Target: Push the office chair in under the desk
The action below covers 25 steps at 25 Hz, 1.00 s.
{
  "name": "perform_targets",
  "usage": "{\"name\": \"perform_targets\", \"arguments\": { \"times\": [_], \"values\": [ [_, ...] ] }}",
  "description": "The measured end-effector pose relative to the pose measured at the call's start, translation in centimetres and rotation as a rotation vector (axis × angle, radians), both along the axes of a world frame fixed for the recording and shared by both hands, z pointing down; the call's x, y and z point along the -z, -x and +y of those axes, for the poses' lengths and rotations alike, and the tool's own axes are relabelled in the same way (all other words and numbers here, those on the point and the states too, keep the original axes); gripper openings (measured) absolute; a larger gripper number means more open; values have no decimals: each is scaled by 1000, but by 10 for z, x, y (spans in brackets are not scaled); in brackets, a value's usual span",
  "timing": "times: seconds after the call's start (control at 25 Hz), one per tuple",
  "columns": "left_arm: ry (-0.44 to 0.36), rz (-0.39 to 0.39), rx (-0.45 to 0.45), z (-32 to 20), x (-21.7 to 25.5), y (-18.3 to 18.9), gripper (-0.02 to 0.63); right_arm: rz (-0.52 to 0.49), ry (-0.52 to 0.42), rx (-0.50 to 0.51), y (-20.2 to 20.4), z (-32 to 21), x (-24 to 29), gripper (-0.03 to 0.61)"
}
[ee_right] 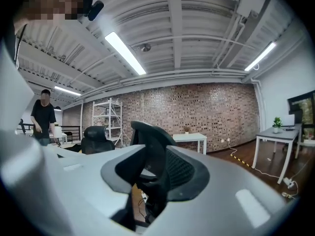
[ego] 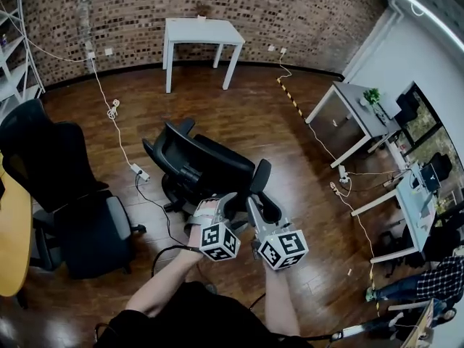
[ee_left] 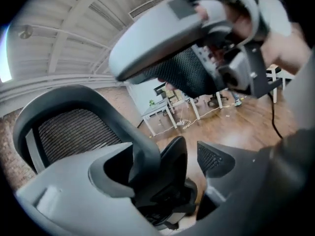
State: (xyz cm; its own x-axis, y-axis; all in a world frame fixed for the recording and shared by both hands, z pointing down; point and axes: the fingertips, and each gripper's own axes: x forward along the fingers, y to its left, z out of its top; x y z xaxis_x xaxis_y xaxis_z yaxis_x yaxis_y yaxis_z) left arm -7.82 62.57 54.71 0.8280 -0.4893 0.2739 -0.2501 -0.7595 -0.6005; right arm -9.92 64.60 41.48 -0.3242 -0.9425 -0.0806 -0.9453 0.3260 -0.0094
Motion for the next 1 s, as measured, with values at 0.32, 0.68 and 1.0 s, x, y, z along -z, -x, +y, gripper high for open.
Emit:
{"name": "perform_targets", "arguments": {
  "times": [0.32,0.68,1.0],
  "values": [
    [33,568,263,-71,100,146,499,-8,52,-85,-53,-25,-22,166],
    [394,497,94,-212,74,173,574,71,168,-66,-53,-87,-71,316],
    [615,501,-120,-234,31,150,540,49,177,1,-63,-131,-117,307]
  ]
}}
